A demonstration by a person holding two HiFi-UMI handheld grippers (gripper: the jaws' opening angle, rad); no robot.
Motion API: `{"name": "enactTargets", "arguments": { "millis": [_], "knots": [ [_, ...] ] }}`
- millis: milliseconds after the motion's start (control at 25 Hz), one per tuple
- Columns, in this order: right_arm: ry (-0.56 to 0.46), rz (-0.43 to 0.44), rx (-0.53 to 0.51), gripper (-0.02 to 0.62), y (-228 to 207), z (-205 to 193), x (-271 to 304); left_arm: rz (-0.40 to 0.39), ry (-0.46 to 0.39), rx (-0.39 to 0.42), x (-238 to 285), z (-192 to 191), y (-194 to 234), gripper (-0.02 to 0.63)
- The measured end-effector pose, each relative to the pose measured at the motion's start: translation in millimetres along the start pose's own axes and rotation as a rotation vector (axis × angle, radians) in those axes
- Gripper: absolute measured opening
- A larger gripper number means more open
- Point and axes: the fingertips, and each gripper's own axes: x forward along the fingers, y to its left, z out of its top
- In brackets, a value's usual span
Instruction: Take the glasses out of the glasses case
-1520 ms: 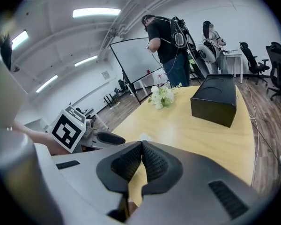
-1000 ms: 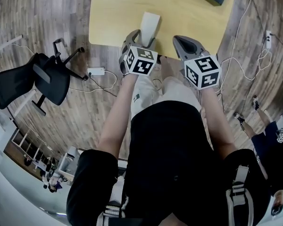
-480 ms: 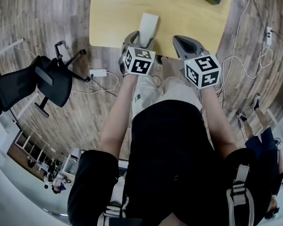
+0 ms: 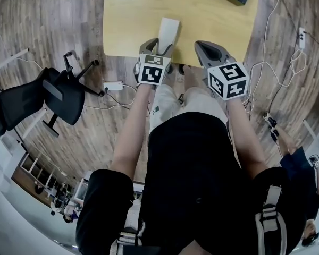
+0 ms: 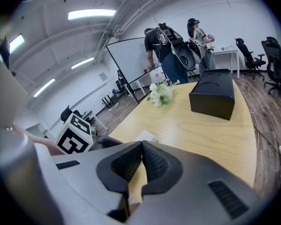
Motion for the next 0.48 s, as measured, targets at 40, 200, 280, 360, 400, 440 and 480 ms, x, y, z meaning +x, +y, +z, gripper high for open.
{"name": "enactTargets", "arguments": {
  "millis": [40, 200, 280, 360, 400, 440, 480],
  "knots": [
    [0.0, -0.003, 0.003, 0.018, 1, 0, 0, -0.008, -0.002, -0.004, -2, 1, 2, 0.24],
    [-0.003, -0.016, 0.013, 0.018, 9, 0, 1, -0.029, 0.005, 0.013, -5, 0, 4, 0.221],
    [-0.006, -0.022, 0.018, 0.018, 12, 0, 1, -0.042, 0.019, 0.039, -5, -2, -2, 0.221],
    [-0.01, -0.03, 0.025, 0.018, 15, -1, 1, -0.039, 0.032, 0.062, -3, -4, -7, 0.252],
    [-0.012, -0.034, 0.029, 0.018, 16, -1, 1, -0.029, 0.04, 0.071, -2, -6, -8, 0.255],
    [-0.014, -0.037, 0.031, 0.018, 18, -2, 1, -0.015, 0.047, 0.082, -1, -7, -8, 0.256],
    [-0.015, -0.04, 0.033, 0.018, 19, -2, 1, 0.0, 0.054, 0.095, 0, -8, -7, 0.256]
  ]
}}
